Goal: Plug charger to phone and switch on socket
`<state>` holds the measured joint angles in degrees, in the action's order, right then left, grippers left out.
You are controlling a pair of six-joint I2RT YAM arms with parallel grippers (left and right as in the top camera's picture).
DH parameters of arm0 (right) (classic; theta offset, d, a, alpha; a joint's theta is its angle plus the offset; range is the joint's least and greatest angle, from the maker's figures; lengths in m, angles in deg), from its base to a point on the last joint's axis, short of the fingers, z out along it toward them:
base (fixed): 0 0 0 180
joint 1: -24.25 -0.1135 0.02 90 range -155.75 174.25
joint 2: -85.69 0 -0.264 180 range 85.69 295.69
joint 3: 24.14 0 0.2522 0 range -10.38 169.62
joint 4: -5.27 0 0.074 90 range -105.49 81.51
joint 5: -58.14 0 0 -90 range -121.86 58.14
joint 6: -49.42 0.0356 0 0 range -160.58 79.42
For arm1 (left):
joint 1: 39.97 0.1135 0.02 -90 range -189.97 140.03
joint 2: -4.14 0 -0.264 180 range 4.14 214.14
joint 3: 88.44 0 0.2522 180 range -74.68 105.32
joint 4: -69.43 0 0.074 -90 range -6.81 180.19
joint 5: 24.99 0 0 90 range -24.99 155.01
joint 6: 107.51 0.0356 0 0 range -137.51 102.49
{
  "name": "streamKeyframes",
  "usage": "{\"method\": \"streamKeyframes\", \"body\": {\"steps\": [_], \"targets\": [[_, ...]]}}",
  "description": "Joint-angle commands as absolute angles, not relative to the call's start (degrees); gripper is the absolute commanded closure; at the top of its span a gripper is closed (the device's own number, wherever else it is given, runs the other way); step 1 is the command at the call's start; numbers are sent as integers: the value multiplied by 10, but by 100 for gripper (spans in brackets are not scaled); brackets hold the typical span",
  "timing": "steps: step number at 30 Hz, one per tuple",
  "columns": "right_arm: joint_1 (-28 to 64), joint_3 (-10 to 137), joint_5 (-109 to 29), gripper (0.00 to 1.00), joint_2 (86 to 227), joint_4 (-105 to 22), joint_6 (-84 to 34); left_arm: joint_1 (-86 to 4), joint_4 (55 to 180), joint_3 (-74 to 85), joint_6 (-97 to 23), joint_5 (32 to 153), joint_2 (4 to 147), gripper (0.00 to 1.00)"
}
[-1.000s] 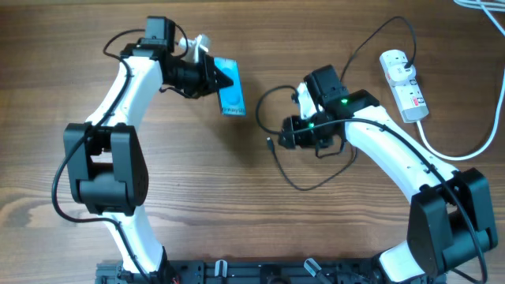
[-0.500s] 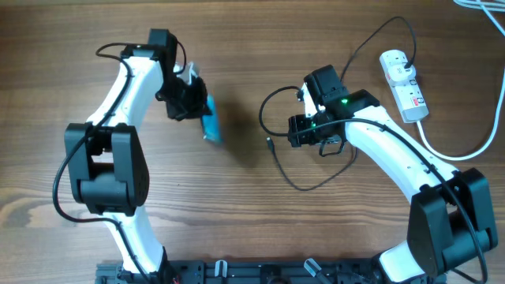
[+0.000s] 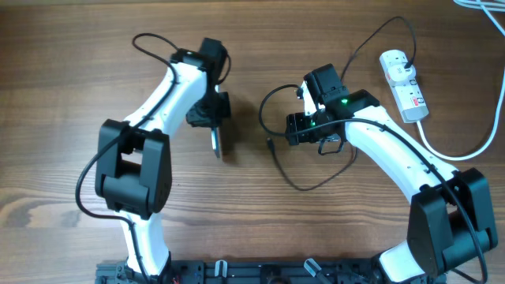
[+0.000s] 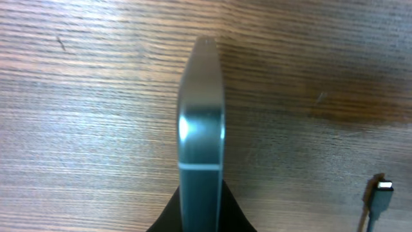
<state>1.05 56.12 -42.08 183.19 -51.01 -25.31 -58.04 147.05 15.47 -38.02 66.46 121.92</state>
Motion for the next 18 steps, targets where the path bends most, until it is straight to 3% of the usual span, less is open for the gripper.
{"method": "streamKeyframes", "body": {"steps": [1, 10, 12, 13, 18], "targets": [[9, 564, -413, 27, 1834, -508, -254, -593, 1470, 150, -430, 618, 1231, 96], [9, 564, -413, 26, 1834, -508, -254, -593, 1433, 104, -452, 620, 1232, 94], [9, 564, -413, 26, 1834, -507, -254, -593, 1434, 104, -452, 620, 1232, 75], [9, 564, -413, 26, 1834, -508, -254, -593, 1434, 104, -452, 619, 1232, 70], [9, 564, -413, 26, 1834, -508, -254, -593, 1435, 104, -456, 620, 1232, 72]]}}
